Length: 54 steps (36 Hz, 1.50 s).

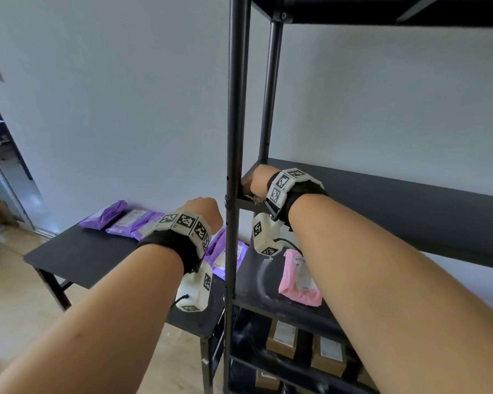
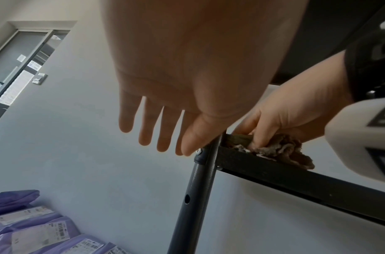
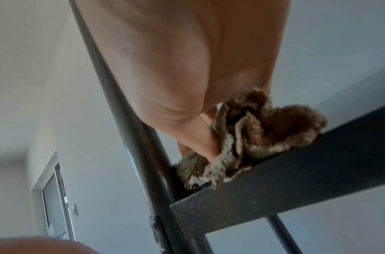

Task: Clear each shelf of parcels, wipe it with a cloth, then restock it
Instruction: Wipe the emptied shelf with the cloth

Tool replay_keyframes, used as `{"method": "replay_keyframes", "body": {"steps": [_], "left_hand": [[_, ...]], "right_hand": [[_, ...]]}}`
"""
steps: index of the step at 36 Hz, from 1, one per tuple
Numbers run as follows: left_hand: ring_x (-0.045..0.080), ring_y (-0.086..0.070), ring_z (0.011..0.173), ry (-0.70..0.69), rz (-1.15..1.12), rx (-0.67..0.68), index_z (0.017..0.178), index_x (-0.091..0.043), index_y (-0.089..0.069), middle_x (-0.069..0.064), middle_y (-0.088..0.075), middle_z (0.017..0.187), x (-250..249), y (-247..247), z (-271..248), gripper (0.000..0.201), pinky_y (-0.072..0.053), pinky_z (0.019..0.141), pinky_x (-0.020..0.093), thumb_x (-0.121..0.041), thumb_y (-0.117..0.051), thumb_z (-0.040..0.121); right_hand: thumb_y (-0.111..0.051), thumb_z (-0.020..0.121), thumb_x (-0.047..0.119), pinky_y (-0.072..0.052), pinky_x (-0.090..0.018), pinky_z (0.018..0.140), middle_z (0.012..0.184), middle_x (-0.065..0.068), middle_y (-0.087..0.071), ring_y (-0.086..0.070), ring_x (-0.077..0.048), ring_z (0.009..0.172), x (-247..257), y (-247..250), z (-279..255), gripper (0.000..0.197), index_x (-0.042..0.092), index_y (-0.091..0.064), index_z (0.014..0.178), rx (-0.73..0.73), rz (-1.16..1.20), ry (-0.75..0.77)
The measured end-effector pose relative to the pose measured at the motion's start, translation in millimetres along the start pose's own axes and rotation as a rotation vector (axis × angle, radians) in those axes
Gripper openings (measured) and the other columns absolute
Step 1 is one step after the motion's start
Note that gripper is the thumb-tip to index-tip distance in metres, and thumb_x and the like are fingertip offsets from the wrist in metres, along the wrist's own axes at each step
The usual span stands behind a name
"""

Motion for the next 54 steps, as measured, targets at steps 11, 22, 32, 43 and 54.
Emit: {"method": "replay_keyframes", "body": {"steps": [11,22,32,43,54], "left_hand": [[0.025,-0.056,0.115,-0.049,0.0,-0.039,0.127,-0.012,-0.056,0.007,-0.058,0.128,-5.7,10.7,-19.5,0.04,-0.045,0.092,0.033,-0.008,-0.038,0.092],[0.025,-0.054,0.118,-0.076,-0.031,-0.051,0.129,-0.013,-0.055,0.007,-0.057,0.13,-7.8,15.0,-28.0,0.041,-0.044,0.096,0.034,-0.01,-0.039,0.092],[0.024,-0.055,0.118,-0.058,-0.037,-0.055,0.129,-0.013,-0.055,0.006,-0.057,0.13,-3.7,13.3,-21.9,0.041,-0.043,0.096,0.032,-0.009,-0.039,0.092],[0.016,-0.045,0.091,-0.074,-0.013,-0.047,0.128,-0.014,-0.056,0.003,-0.059,0.12,-5.1,9.9,-18.9,0.039,-0.044,0.091,0.029,-0.01,-0.038,0.092],[0.025,-0.059,0.106,-0.147,0.043,-0.001,0.12,-0.012,-0.058,0.006,-0.062,0.118,-24.2,2.4,-32.1,0.035,-0.048,0.084,0.031,-0.01,-0.04,0.091]], "right_hand": [[-0.068,0.087,0.031,-0.055,-0.034,0.089,0.102,-0.006,-0.073,-0.068,-0.024,0.099,-22.1,-5.6,-53.6,0.027,0.014,-0.074,0.108,0.069,0.288,0.021],[-0.053,0.095,0.019,-0.051,-0.035,0.095,0.119,-0.007,-0.067,-0.063,-0.027,0.106,-53.7,17.6,-52.8,0.029,0.012,-0.069,0.117,-0.114,0.253,-0.157],[-0.026,0.1,0.047,-0.039,-0.043,0.106,0.135,-0.016,-0.054,-0.051,-0.034,0.122,-40.6,-17.1,-17.3,0.061,0.003,-0.053,0.133,-0.034,0.12,-0.103],[-0.053,0.095,0.026,-0.053,-0.036,0.088,0.101,-0.005,-0.068,-0.065,-0.025,0.096,-19.7,-13.2,-47.4,0.023,0.012,-0.07,0.102,-0.165,0.181,0.055],[-0.052,0.088,0.018,-0.049,-0.041,0.087,0.103,0.001,-0.061,-0.06,-0.024,0.089,-68.3,-38.3,-69.2,0.021,0.018,-0.07,0.098,-0.4,0.149,-0.148]]}}
Point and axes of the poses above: each hand's wrist, its own z-axis towards the middle knuckle, its own y-axis out of the back of the hand, x = y × z, the point moved 4 cm from there along z, towards the middle knuckle
